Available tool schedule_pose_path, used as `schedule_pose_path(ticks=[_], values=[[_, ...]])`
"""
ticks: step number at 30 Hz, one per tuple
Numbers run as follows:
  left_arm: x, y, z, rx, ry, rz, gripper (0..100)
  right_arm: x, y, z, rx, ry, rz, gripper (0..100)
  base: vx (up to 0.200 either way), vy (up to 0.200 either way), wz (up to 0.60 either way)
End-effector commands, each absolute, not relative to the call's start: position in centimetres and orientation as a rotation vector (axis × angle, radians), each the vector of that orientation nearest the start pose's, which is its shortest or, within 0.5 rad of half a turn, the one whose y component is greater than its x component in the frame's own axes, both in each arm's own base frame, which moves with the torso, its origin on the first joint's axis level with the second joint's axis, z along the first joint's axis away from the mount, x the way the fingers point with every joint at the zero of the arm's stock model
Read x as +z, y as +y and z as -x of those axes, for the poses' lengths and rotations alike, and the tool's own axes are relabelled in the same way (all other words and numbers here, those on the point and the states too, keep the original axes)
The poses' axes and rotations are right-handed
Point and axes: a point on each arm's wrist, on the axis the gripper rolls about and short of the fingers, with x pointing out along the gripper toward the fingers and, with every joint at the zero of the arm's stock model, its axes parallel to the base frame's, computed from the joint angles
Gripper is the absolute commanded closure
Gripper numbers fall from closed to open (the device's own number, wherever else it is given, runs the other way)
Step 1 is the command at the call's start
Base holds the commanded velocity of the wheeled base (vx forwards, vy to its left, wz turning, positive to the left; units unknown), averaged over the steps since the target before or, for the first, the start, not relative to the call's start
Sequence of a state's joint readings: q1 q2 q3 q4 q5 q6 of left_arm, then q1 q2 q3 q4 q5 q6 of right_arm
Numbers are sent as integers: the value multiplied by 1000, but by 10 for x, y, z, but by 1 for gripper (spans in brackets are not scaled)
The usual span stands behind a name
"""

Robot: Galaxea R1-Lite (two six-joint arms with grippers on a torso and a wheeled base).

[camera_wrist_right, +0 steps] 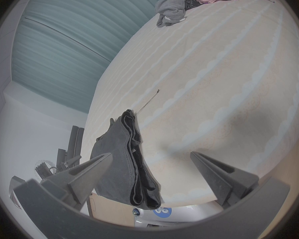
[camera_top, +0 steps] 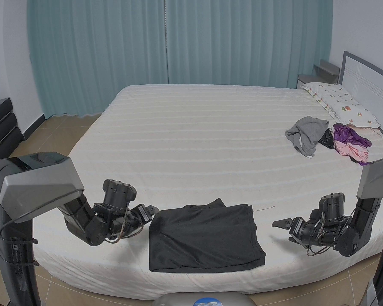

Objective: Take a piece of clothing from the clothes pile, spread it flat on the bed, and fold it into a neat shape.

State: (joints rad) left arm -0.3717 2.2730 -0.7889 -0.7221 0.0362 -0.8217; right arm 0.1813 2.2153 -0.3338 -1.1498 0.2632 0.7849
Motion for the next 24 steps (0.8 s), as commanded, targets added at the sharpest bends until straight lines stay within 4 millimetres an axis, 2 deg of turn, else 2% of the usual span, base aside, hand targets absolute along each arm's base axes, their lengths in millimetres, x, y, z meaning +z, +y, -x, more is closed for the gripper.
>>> schedule_pose_path(ticks=[1,8,10,14,16,19,21,22,23,24], values=[[12,-109,-340,6,777,674,0,-18,56,-268,116,867,-766,0,0,0,0],[37,-90,-344,-55,768,871,0,-10,58,-269,136,838,-766,0,0,0,0],[45,-91,-341,-60,749,876,0,-7,61,-270,160,815,-765,0,0,0,0],[58,-98,-321,-69,732,855,0,4,72,-272,207,740,-768,0,0,0,0],[67,-99,-310,-41,684,840,0,16,76,-269,206,649,-753,0,0,0,0],[93,-86,-301,9,549,844,0,33,76,-256,188,570,-740,0,0,0,0],[113,-78,-288,2,489,854,0,45,73,-245,189,531,-742,0,0,0,0],[115,-78,-287,-1,483,854,0,45,72,-244,188,527,-742,0,0,0,0],[135,-73,-271,-31,424,849,0,60,67,-237,191,463,-751,0,0,0,0],[147,-70,-261,-48,385,841,0,71,63,-234,182,408,-756,0,0,0,0]])
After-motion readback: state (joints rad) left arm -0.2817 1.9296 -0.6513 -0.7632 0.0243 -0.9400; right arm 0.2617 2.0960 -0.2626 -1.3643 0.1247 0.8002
